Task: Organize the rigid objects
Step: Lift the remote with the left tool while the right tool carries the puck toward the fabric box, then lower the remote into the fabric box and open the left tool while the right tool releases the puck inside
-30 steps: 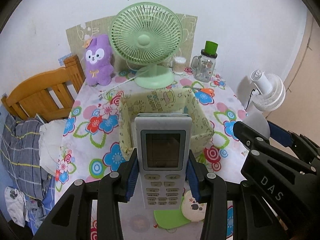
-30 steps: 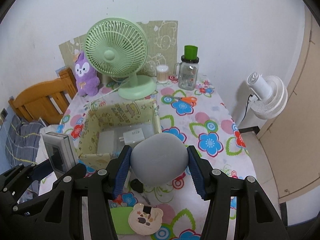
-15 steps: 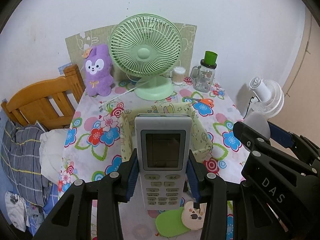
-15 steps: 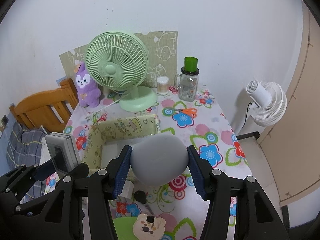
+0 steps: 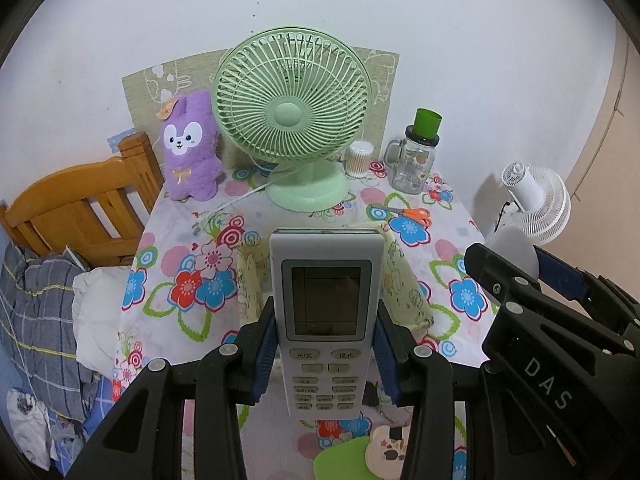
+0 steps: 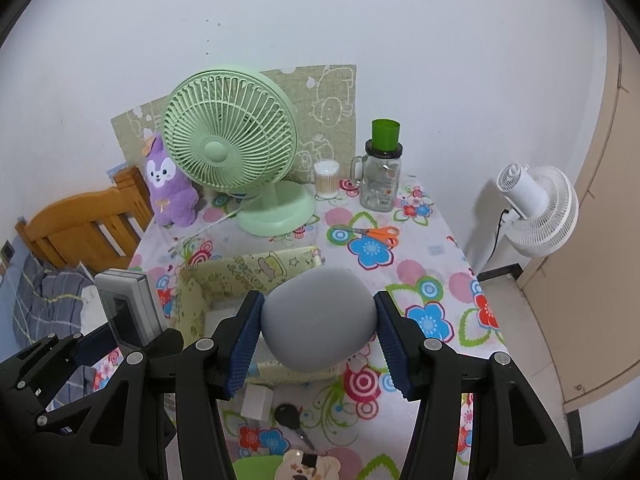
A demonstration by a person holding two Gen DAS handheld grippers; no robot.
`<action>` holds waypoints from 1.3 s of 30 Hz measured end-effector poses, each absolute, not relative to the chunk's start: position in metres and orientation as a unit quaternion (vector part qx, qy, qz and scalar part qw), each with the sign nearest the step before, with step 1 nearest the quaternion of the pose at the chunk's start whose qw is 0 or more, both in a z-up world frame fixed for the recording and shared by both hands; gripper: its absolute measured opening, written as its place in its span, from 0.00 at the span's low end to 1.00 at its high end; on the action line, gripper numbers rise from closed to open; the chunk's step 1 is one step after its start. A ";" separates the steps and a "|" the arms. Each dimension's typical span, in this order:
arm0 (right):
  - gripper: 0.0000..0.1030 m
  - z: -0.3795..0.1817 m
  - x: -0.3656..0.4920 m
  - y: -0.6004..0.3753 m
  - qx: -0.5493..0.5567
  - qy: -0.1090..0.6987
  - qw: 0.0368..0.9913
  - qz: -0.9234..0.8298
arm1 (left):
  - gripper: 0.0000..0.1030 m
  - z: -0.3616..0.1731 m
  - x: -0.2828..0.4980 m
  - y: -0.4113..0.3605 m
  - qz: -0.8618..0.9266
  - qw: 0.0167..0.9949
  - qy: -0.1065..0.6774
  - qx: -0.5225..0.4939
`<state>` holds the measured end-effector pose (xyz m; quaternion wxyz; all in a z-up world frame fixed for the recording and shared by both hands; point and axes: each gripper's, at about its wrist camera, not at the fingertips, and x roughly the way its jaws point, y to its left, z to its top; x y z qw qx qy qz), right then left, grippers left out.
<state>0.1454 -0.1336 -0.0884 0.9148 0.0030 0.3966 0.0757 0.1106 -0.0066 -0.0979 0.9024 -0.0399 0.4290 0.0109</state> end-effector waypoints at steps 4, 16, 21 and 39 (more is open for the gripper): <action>0.57 -0.085 0.158 -0.132 0.013 0.395 0.915 0.077 | 0.43 -0.094 0.124 -0.003 0.004 0.903 0.426 -0.046; 0.58 -0.087 0.194 -0.124 0.022 0.395 0.915 0.074 | 0.43 -0.099 0.161 0.008 -0.003 0.902 0.428 -0.062; 0.58 -0.100 0.208 -0.118 0.023 0.410 0.909 0.078 | 0.43 -0.111 0.172 0.013 -0.002 0.896 0.440 -0.066; 0.58 -0.157 0.244 -0.098 0.000 0.461 0.884 0.085 | 0.43 -0.170 0.202 0.028 0.019 0.868 0.489 -0.080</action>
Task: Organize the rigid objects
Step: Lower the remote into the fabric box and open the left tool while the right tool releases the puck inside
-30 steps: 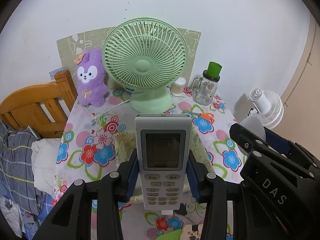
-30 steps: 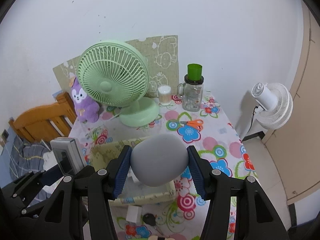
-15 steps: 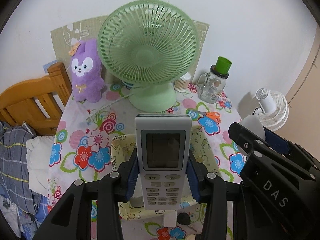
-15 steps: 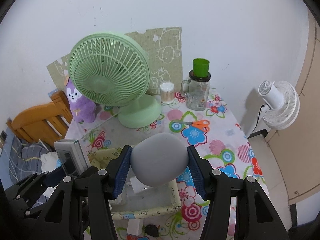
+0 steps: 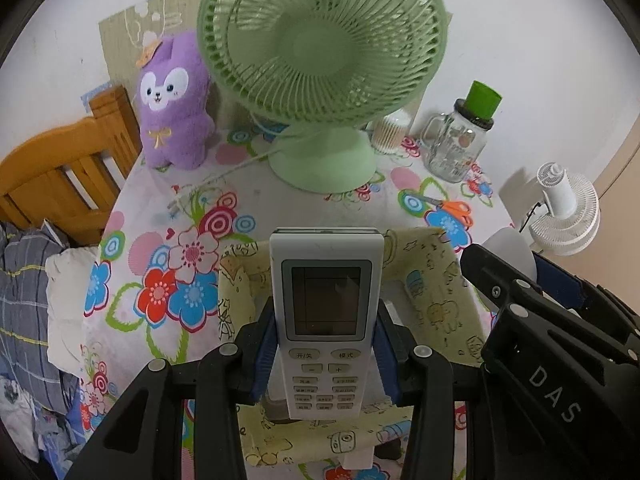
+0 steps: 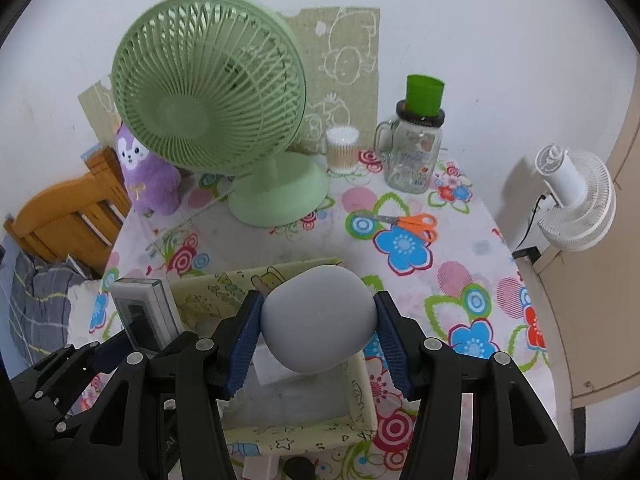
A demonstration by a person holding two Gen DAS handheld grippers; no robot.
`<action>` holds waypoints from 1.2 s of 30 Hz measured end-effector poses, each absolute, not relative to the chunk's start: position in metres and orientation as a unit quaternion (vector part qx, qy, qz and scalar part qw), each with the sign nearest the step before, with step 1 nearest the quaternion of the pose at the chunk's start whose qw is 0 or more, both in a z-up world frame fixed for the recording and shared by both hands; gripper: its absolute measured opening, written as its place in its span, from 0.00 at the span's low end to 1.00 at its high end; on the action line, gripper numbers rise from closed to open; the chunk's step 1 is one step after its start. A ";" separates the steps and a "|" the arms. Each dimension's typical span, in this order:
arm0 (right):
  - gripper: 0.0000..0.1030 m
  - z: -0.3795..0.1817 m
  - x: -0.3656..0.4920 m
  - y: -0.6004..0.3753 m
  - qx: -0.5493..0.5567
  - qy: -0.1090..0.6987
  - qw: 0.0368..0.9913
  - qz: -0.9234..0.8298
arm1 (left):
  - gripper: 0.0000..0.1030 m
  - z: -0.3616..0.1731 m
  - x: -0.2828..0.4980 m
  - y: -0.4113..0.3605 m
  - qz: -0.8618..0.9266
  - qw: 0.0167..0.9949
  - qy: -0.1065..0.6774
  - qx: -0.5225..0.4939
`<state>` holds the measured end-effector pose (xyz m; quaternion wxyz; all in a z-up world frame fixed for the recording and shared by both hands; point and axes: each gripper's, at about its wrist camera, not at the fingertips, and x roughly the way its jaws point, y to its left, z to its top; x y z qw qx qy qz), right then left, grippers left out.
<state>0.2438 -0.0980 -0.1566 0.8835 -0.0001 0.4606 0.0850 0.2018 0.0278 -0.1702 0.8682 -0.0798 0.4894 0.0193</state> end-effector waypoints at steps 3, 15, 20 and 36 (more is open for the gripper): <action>0.58 -0.165 0.249 -0.094 -0.004 0.466 0.880 0.088 | 0.43 -0.180 0.204 0.030 0.023 0.863 0.499 -0.076; 0.58 -0.198 0.265 -0.076 -0.006 0.491 0.865 0.103 | 0.44 -0.213 0.211 0.037 0.039 0.845 0.529 -0.070; 0.58 -0.207 0.268 -0.067 -0.004 0.496 0.861 0.117 | 0.45 -0.222 0.218 0.042 0.039 0.835 0.542 -0.086; 0.78 -0.193 0.256 -0.077 0.003 0.480 0.869 0.119 | 0.75 -0.208 0.207 0.034 0.031 0.848 0.526 -0.056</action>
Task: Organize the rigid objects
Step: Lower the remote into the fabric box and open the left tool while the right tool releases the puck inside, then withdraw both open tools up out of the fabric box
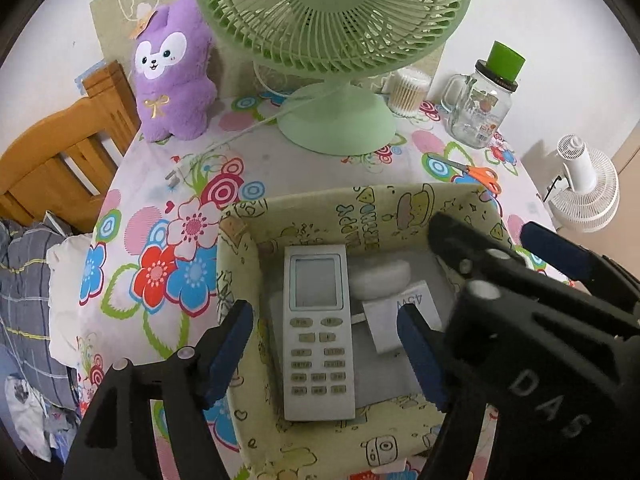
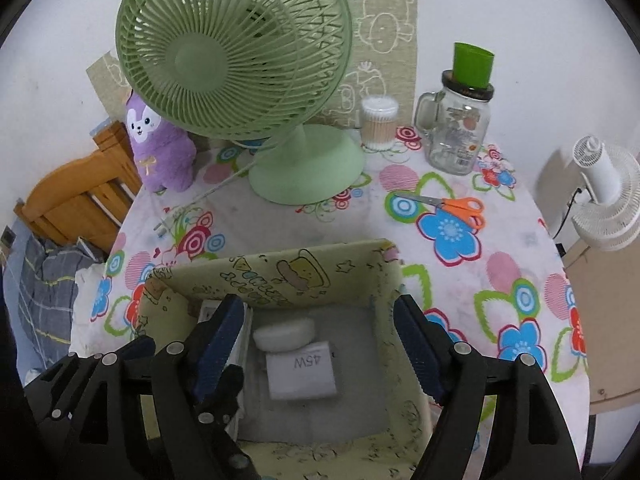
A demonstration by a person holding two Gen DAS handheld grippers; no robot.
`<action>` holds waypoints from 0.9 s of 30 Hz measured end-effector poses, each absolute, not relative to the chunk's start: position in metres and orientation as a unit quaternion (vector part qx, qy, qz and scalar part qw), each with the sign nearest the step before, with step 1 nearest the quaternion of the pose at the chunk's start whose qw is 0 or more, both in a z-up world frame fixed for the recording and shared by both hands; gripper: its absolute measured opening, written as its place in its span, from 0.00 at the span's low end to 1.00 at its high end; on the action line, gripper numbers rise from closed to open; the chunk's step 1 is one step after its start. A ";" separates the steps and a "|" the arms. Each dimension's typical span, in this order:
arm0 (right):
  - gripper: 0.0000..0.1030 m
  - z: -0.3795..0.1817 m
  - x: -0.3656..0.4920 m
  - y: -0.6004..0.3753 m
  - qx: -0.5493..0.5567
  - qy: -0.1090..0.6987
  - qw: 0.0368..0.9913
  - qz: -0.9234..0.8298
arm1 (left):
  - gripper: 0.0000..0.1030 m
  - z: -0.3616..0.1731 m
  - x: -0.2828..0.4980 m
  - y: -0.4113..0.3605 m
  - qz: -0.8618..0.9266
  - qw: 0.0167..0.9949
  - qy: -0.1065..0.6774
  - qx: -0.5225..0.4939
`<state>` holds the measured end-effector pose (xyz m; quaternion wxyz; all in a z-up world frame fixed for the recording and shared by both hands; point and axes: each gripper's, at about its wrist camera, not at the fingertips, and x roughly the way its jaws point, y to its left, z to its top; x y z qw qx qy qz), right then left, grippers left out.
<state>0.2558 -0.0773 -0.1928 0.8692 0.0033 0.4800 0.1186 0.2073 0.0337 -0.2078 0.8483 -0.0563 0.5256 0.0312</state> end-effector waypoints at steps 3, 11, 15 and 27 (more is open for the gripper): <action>0.78 -0.191 0.251 -0.082 0.007 0.483 0.868 0.114 | 0.77 -0.204 0.203 0.033 0.030 0.848 0.525 -0.060; 0.78 -0.178 0.235 -0.087 0.008 0.477 0.872 0.109 | 0.82 -0.188 0.191 0.026 0.025 0.858 0.510 -0.055; 0.78 -0.168 0.227 -0.089 0.007 0.471 0.875 0.111 | 0.83 -0.181 0.185 0.025 0.023 0.859 0.507 -0.061; 0.83 -0.141 0.201 -0.096 0.002 0.447 0.887 0.114 | 0.86 -0.157 0.162 0.019 0.026 0.870 0.488 -0.059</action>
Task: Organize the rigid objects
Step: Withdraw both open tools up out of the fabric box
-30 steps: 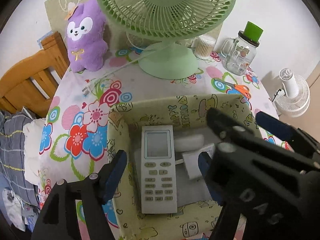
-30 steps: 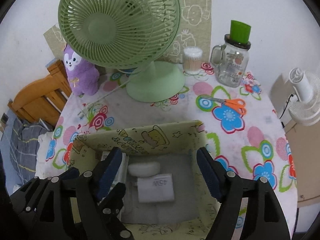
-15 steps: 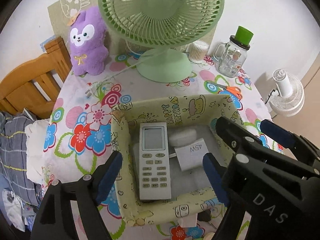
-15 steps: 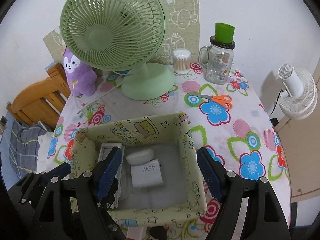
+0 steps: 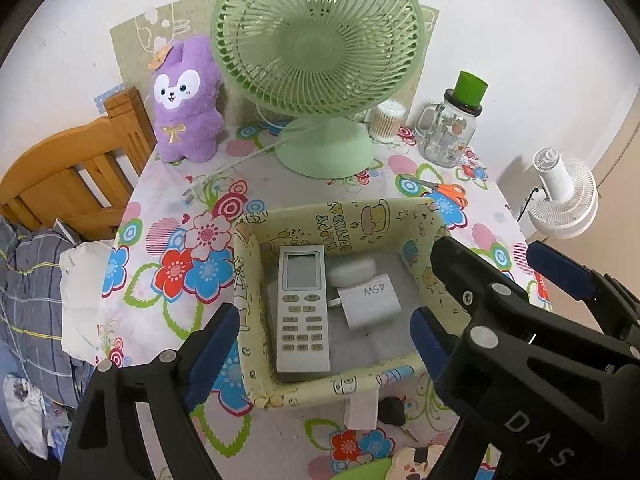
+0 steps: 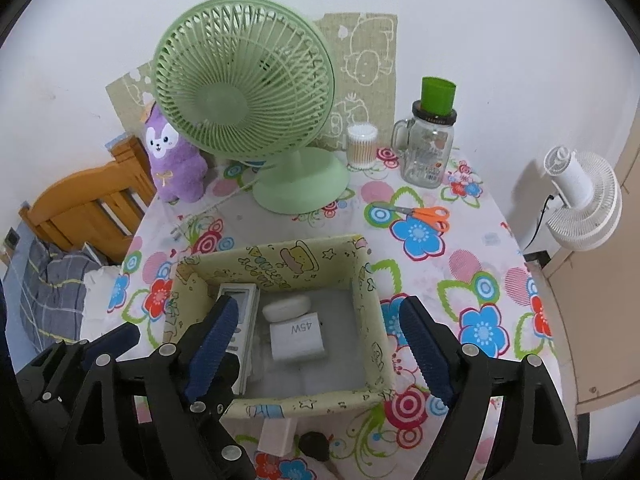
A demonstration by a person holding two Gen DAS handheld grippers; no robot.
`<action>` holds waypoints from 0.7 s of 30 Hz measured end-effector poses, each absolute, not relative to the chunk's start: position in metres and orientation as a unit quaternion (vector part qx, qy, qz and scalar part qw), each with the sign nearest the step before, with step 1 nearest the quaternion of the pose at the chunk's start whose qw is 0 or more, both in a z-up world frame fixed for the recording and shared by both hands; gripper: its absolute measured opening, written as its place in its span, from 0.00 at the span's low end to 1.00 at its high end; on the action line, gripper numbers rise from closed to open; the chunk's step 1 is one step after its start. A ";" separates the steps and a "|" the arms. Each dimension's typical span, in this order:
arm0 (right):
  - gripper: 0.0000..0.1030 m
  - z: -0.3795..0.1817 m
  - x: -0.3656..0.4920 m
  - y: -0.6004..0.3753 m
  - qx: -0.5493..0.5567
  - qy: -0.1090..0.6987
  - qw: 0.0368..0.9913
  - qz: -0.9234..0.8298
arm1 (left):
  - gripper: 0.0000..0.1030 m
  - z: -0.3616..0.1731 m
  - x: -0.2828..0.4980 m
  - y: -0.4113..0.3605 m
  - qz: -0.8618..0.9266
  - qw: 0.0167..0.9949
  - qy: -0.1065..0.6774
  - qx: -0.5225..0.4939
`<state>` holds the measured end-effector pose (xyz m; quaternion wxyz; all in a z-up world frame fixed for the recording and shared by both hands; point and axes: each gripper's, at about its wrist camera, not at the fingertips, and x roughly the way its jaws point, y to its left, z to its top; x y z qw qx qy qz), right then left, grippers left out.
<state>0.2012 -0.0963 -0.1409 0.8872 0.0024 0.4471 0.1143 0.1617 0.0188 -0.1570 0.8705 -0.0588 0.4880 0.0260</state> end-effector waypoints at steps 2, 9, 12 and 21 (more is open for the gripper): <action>0.83 -0.137 0.197 -0.099 0.005 0.445 0.888 0.114 | 0.87 -0.153 0.157 0.017 0.027 0.873 0.484 -0.058; 0.83 -0.126 0.182 -0.106 0.009 0.436 0.893 0.115 | 0.87 -0.143 0.143 0.011 0.029 0.877 0.475 -0.058; 0.83 -0.122 0.176 -0.110 0.010 0.432 0.895 0.113 | 0.87 -0.140 0.137 0.010 0.028 0.879 0.472 -0.059; 0.83 -0.113 0.158 -0.124 0.014 0.424 0.899 0.106 | 0.87 -0.131 0.121 0.001 0.025 0.883 0.464 -0.060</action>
